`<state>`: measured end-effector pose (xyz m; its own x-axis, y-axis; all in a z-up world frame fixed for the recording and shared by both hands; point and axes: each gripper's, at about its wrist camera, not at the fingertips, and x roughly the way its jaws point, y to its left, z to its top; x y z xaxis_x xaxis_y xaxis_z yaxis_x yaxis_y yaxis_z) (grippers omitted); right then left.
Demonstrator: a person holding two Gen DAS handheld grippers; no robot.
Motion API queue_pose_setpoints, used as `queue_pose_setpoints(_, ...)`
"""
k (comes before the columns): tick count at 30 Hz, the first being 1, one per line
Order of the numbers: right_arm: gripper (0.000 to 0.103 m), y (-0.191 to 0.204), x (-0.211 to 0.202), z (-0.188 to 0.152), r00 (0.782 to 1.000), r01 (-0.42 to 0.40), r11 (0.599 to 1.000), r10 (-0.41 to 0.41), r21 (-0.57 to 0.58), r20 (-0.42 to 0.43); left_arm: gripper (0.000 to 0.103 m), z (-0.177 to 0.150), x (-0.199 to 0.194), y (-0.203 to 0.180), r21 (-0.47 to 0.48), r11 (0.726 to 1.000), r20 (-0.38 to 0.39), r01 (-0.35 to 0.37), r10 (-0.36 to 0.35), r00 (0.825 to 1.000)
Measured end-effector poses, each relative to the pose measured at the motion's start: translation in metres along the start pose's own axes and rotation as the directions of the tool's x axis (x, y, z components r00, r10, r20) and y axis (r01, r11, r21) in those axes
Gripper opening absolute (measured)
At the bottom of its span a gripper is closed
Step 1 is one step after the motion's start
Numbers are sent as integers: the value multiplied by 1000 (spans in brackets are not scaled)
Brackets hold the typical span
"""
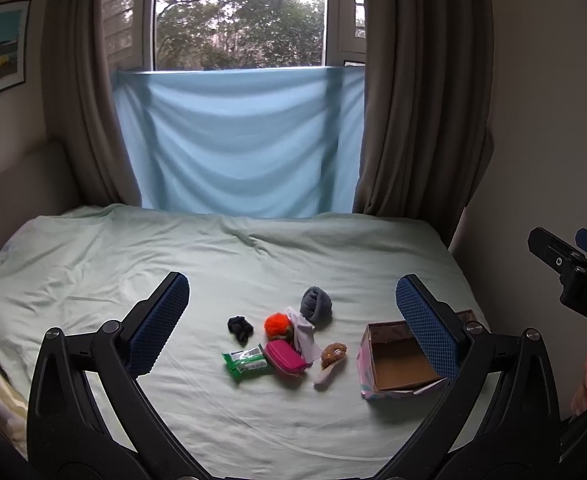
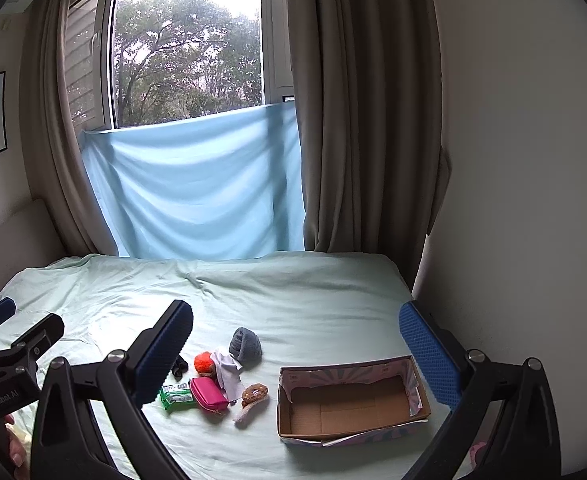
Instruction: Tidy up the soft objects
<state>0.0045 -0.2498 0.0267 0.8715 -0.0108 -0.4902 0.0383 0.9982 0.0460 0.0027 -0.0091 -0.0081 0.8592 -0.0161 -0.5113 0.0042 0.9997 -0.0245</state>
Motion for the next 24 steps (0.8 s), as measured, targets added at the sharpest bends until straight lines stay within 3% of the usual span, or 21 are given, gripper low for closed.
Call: queue_pose_setpoints(24,103,-3,7,1,1000,-25,1000,25,-7,-18,103,1,3,4,-29,1000,11,-7,8,1000)
